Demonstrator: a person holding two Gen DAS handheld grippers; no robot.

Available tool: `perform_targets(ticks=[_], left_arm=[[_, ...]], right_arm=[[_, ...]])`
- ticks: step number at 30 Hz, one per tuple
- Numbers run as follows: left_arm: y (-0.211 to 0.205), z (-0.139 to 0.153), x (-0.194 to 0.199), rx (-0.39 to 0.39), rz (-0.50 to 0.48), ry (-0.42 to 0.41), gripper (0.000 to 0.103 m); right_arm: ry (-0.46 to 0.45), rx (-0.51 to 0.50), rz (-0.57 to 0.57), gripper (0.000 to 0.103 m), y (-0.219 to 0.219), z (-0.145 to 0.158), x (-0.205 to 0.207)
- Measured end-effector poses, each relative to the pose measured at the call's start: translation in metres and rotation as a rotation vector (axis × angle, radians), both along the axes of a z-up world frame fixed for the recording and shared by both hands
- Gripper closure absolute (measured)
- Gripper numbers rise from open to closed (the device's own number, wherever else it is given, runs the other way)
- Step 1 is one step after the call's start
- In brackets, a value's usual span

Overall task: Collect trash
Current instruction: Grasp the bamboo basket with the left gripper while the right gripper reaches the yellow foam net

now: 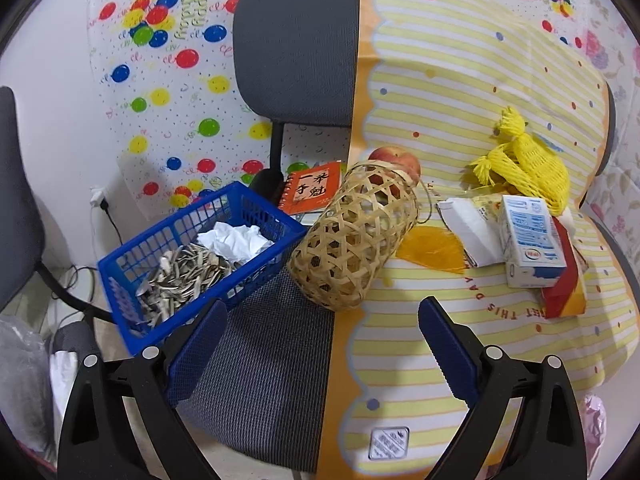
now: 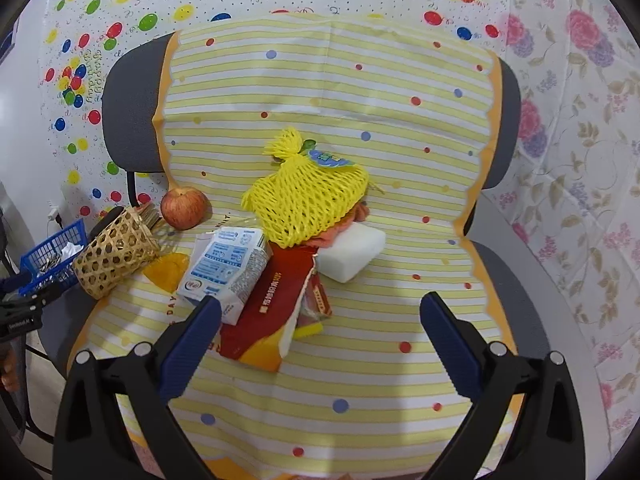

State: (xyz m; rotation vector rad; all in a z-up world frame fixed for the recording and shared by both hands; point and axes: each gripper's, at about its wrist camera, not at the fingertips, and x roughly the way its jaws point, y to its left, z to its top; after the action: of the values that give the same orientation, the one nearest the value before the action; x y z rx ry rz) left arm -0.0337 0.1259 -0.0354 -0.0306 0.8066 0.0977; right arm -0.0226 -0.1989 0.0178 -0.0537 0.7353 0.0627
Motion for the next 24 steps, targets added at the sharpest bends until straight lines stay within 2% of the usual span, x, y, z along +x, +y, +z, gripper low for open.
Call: perform_targets(ticks=[5,10,14,21,24], left_arm=[[-0.004,-0.012,0.026,0.037,-0.049,-0.014,0.008],[-0.005,-0.02,0.062,0.041,-0.088,-0.021,0.008],[-0.011,-0.025,0.089,0.083,-0.135,-0.02,0.008],[-0.02,-0.044,0.123,0.127,-0.224,0.074,0.007],[-0.028,-0.052,0.131,0.151,-0.252,0.112,0.01]], right_arm=[[0.005,0.021,0.017,0.006,-0.001,-0.012,0.019],[0.008,-0.002,0.008,0.006,0.0,-0.015,0.029],[0.018,-0.018,-0.001,0.006,0.0,-0.017,0.034],[0.037,-0.022,-0.004,0.006,-0.001,-0.021,0.039],[0.041,-0.024,0.001,0.006,0.0,-0.021,0.04]])
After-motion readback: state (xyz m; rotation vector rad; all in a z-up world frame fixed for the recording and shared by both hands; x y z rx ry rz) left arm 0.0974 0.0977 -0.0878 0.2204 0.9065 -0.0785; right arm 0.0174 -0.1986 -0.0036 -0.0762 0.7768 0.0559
